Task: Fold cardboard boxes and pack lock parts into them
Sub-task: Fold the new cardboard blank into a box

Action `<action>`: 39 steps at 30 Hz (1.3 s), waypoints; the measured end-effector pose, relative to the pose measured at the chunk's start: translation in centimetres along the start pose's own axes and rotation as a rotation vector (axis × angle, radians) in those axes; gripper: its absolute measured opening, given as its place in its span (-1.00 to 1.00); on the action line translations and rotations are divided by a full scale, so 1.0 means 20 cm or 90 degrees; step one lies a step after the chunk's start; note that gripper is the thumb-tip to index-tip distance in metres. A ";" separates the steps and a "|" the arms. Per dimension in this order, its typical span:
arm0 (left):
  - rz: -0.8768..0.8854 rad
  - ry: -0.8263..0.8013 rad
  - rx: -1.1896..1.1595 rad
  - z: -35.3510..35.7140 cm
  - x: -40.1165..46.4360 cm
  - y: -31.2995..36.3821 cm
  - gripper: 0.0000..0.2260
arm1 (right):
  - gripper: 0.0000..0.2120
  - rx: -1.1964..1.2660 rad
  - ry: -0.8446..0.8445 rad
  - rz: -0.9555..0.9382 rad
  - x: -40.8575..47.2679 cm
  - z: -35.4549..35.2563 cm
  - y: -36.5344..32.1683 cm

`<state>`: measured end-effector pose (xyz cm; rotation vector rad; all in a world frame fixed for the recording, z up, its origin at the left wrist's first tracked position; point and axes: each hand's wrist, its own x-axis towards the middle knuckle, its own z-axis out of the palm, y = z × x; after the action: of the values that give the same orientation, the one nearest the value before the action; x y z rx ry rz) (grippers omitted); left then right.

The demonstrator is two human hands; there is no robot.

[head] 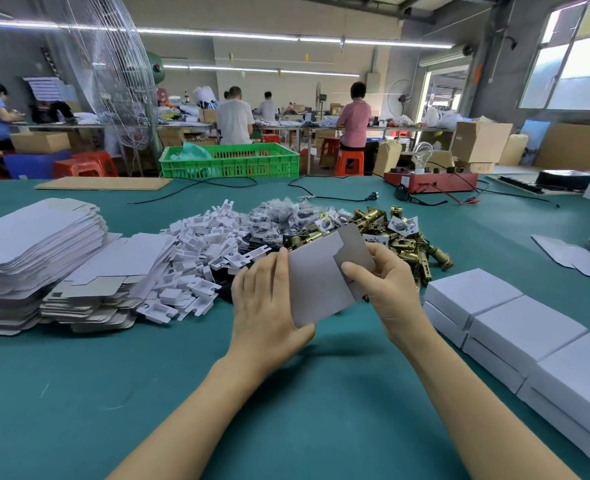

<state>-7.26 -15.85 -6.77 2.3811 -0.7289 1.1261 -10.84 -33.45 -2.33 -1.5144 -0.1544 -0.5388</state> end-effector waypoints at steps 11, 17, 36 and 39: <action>0.083 -0.031 0.015 -0.02 0.01 -0.04 -0.06 | -0.39 -0.435 -0.009 -0.170 0.03 -0.11 0.03; 0.108 -0.036 0.039 -0.01 0.01 -0.04 -0.13 | -0.41 -0.433 -0.016 -0.166 0.03 -0.14 0.06; -0.323 -0.022 -0.327 -0.07 0.05 0.10 -0.40 | -0.75 -0.049 -0.166 0.020 -0.03 0.07 0.06; -0.346 -0.055 -0.335 -0.06 0.04 0.09 -0.42 | -0.78 -0.076 -0.158 0.002 -0.04 0.08 0.06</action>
<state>-8.57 -16.87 -5.19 1.9960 -0.3104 0.5258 -10.63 -31.66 -3.54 -1.6957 -0.3175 -0.3610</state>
